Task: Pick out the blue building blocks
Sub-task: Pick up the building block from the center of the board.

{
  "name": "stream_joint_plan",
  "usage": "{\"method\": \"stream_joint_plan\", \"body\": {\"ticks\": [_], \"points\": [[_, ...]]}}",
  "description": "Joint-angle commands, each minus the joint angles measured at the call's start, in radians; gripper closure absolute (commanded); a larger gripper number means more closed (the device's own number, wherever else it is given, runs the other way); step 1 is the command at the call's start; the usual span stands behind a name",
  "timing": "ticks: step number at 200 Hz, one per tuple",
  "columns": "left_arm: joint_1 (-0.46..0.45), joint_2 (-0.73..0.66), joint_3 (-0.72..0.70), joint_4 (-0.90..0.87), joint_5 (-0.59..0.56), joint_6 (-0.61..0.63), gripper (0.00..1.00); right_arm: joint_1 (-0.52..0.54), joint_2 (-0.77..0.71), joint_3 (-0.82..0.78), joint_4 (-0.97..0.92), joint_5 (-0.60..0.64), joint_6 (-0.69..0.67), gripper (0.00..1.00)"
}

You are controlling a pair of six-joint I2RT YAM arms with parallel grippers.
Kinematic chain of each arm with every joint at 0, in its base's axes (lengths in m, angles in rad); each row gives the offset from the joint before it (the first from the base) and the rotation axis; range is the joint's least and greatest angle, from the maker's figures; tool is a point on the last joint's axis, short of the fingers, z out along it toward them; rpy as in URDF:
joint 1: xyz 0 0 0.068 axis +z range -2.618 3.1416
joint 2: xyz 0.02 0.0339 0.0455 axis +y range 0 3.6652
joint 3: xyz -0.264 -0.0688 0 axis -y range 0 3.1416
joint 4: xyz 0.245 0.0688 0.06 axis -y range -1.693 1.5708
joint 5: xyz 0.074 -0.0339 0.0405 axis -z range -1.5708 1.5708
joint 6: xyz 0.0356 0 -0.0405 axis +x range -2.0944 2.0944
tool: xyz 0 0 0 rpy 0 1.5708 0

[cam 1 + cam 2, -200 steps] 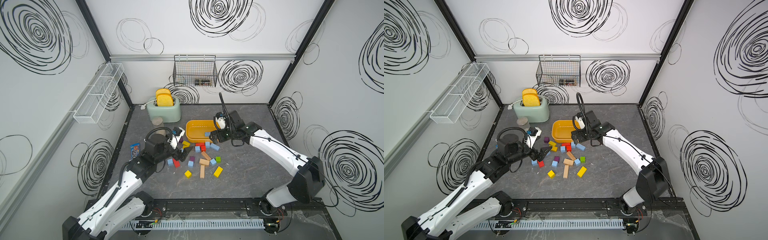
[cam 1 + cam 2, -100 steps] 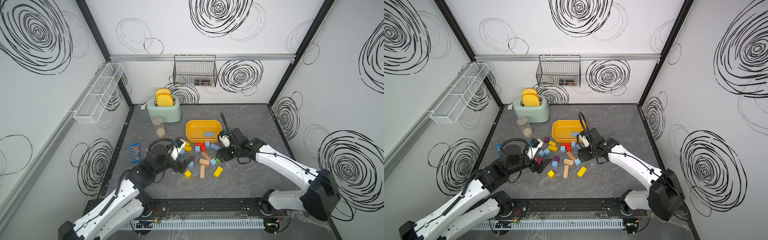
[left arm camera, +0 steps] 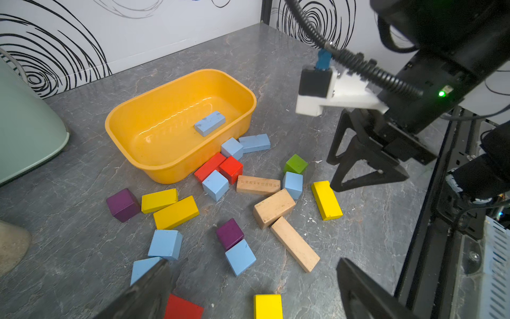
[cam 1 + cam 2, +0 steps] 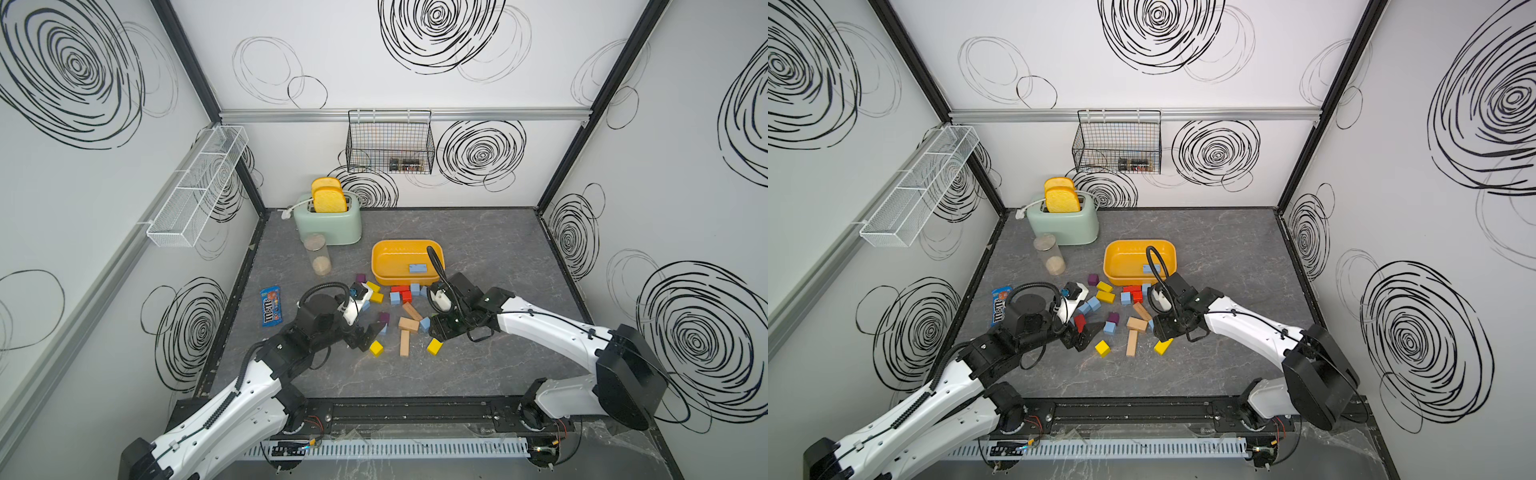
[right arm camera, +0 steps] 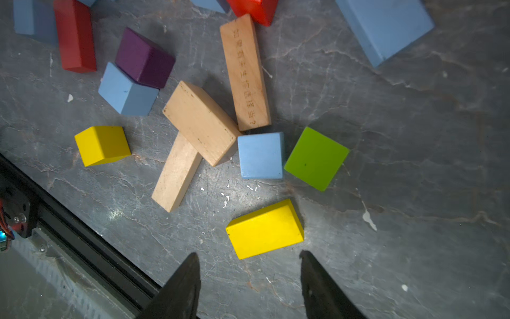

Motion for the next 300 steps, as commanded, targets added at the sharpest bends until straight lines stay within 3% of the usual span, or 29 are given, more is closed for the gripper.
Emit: {"method": "stream_joint_plan", "body": {"ticks": [1, 219, 300], "points": [[0.014, 0.002, -0.012, 0.085, 0.018, -0.02, 0.04, 0.007, 0.028, -0.017, 0.045, -0.026, 0.025, 0.41], [0.159, 0.021, -0.029, 0.086, 0.112, -0.001, 0.04, 0.008, 0.319, 0.116, 0.109, 0.101, 0.006, 0.36], [0.166, 0.022, -0.03, 0.09, 0.114, -0.003, 0.04, 0.014, 0.333, 0.138, 0.115, 0.119, -0.012, 0.46]]}}
